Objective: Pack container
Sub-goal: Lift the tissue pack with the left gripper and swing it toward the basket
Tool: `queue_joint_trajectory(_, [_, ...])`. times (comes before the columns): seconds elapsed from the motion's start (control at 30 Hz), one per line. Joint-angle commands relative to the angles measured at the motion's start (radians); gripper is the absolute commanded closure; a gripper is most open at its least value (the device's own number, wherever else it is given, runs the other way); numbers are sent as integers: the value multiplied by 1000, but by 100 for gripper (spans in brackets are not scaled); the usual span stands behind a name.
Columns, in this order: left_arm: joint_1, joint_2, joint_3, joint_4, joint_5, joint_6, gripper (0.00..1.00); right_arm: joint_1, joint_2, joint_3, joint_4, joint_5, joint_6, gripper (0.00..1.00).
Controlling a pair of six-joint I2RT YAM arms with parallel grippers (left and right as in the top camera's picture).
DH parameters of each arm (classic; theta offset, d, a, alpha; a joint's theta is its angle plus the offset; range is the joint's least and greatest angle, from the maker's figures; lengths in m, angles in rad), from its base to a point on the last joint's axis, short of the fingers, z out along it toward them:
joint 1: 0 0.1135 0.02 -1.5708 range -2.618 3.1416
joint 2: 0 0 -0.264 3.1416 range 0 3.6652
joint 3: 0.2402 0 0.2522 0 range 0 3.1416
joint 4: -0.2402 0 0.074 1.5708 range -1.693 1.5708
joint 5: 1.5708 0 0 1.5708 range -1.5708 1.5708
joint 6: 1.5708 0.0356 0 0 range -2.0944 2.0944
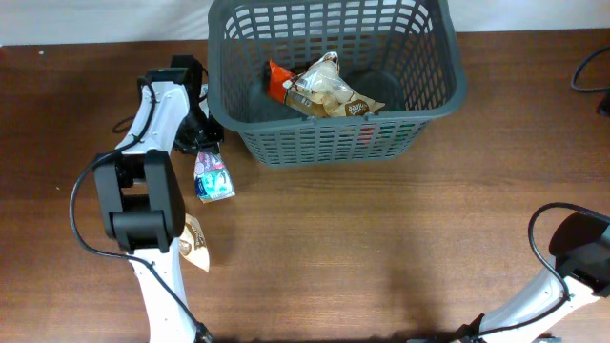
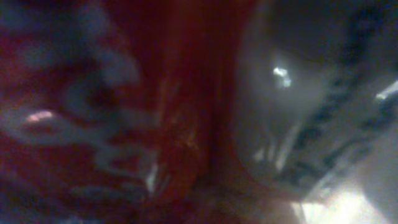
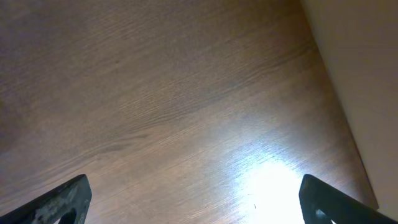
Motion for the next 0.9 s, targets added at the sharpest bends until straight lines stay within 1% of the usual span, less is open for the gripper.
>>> queue_joint_trajectory(0.0, [38, 19, 47, -14, -18, -60, 98, 0, 3, -8, 3, -9, 5, 1])
queue_joint_trajectory(0.07, [75, 13, 96, -40, -16, -115, 98, 0, 3, -8, 3, -9, 5, 1])
queue_joint_trajectory(0.13, [114, 6, 148, -64, -8, -144, 98, 0, 3, -8, 3, -9, 5, 1])
queue_joint_trajectory(0.37, [235, -58, 381, -148, 100, -128, 98, 0, 3, -8, 3, -9, 5, 1])
queue_joint_trajectory(0.43, [251, -91, 459, -154, 128, -93, 98, 0, 3, -8, 3, -9, 5, 1])
queue_joint_trajectory(0.57, [244, -180, 626, -153, 135, -69, 98, 0, 3, -8, 3, -9, 5, 1])
queue_joint_trajectory(0.63, [227, -220, 695, -147, 166, -16, 98, 0, 3, -8, 3, -9, 5, 1])
queue_joint_trajectory(0.7, [196, -267, 764, -130, 224, 78, 98, 0, 3, -8, 3, -9, 5, 1])
queue_joint_trajectory(0.77, [156, -311, 811, -108, 287, 177, 98, 0, 3, -8, 3, -9, 5, 1])
queue_joint_trajectory(0.87, [78, -376, 843, -55, 347, 264, 98, 0, 3, -8, 3, -9, 5, 1])
